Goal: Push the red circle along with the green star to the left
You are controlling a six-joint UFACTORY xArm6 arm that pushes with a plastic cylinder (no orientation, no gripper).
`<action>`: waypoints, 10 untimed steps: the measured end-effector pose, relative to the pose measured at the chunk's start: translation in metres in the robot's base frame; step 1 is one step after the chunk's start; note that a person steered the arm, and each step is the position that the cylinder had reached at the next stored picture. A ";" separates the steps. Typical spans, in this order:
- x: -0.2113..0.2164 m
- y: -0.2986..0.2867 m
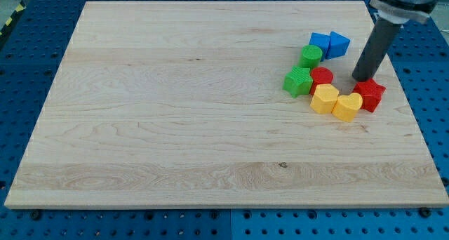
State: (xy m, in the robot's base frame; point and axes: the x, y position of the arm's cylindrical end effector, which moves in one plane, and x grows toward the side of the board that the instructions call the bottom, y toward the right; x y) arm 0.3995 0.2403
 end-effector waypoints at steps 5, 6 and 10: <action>-0.020 0.002; -0.037 0.003; -0.033 -0.029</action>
State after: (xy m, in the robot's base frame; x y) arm 0.3668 0.2115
